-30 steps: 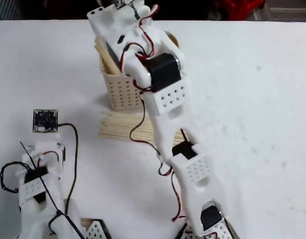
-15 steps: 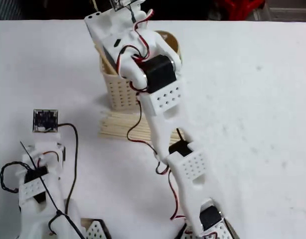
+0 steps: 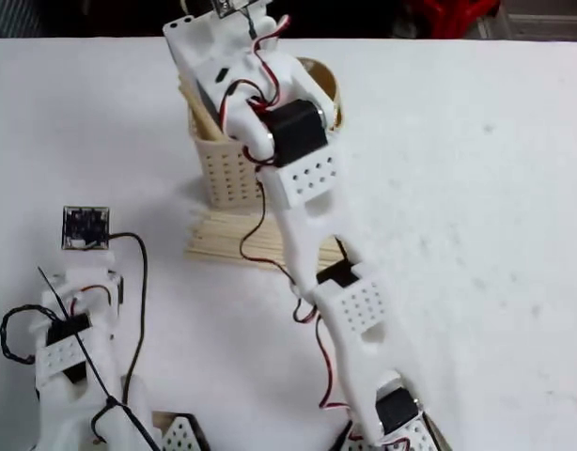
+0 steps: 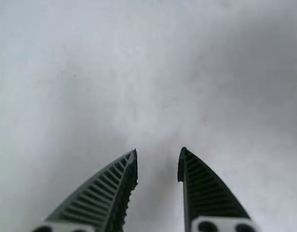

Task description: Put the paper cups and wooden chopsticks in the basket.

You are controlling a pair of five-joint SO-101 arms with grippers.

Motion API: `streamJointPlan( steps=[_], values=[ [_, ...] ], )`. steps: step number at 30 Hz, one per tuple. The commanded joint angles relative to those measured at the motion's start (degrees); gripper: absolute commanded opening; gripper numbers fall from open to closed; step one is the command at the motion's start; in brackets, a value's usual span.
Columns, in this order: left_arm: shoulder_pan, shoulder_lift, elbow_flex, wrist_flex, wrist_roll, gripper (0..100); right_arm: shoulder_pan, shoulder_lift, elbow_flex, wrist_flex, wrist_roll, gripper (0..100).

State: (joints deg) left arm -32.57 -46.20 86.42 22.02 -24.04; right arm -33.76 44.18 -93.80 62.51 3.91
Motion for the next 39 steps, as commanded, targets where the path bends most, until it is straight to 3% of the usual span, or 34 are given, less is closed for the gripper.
streamJointPlan(
  steps=[1, 5, 13, 21, 25, 27, 35, 39],
  values=[
    [0.04, -1.36, -0.35, -0.62, -0.35, 15, 0.66, 1.10, -1.58, -1.63, -0.18, 5.5],
    [0.04, -1.36, -0.35, -0.62, -0.35, 15, 0.66, 1.71, -1.58, -0.31, -0.18, 10.9],
    [0.04, -1.36, -0.35, -0.62, -0.35, 15, 0.92, 1.71, -1.67, 4.00, -0.18, 3.8],
    [0.04, -1.36, -0.35, -0.62, -0.35, 15, 1.01, -5.14, -1.58, 35.91, 0.00, 1.8],
    [0.04, -1.36, -0.35, -0.62, -0.35, 15, 4.97, -10.42, 2.20, 36.70, 9.32, 1.6],
    [0.04, -1.36, -0.35, -0.62, -0.35, 15, 4.97, -14.02, 5.27, 36.88, 9.85, 1.6],
    [0.04, -1.36, -0.35, -0.62, -0.35, 15, 1.89, -35.91, 44.04, 36.70, 10.37, 1.7],
    [0.04, -1.36, -0.35, -0.62, -0.35, 15, -0.75, -47.87, 69.10, 34.15, 18.29, 1.8]
  ],
)
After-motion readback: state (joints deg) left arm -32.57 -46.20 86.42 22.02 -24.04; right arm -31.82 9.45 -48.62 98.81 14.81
